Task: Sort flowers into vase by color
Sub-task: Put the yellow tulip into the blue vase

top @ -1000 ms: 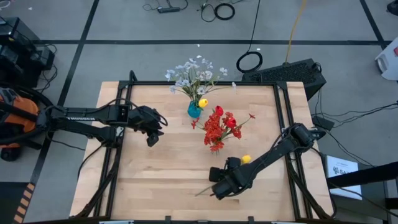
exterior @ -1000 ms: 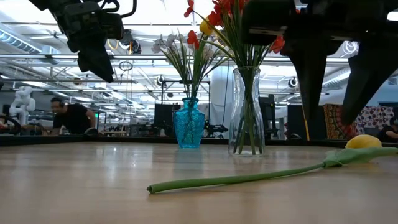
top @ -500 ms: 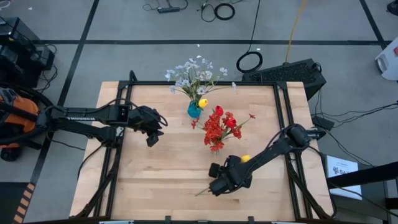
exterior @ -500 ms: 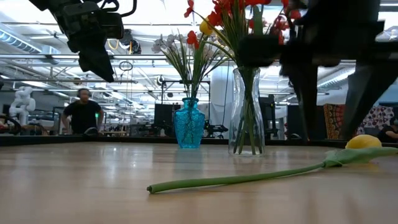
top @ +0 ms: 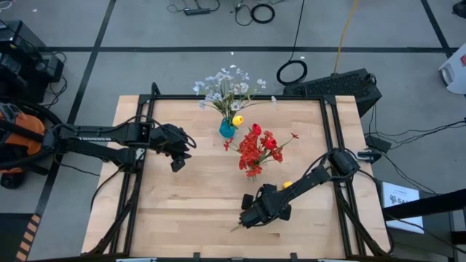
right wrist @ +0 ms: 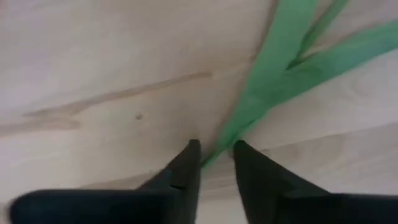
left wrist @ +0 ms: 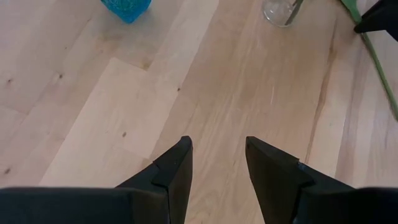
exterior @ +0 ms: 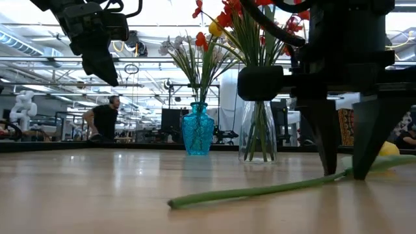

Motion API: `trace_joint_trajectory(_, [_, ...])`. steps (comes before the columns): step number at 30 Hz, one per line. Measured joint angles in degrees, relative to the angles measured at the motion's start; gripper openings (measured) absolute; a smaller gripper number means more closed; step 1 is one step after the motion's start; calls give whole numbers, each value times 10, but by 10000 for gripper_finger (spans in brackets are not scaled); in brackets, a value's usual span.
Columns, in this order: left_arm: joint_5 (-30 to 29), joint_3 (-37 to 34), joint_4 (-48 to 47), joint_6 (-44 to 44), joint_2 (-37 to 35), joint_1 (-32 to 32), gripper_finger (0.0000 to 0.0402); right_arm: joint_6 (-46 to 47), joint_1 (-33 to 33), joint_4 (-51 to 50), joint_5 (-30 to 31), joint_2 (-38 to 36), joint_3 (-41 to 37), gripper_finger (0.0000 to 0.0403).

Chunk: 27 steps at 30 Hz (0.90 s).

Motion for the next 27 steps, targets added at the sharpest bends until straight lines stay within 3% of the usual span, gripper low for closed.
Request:
trace_joint_trajectory(4, [0, 0, 0, 0, 0, 0, 154, -83, 0, -4, -1, -1, 0, 19])
trace_joint_trajectory(8, [0, 0, 0, 0, 0, 0, 154, -169, 2, -5, -6, -1, -1, 13])
trace_joint_trajectory(15, [1, 0, 0, 0, 0, 0, 154, -174, 8, -24, -7, -13, -3, 3])
trace_joint_trajectory(21, [11, 0, 0, 0, 0, 0, 154, -93, 45, -152, -4, -87, -5, 1])
trace_joint_trajectory(24, [11, 0, 0, -1, 0, 0, 154, -78, 67, -203, 24, -135, -5, 1])
trace_joint_trajectory(27, [11, 0, 6, -1, 0, 0, 154, -73, 84, -220, 103, -186, -5, 1])
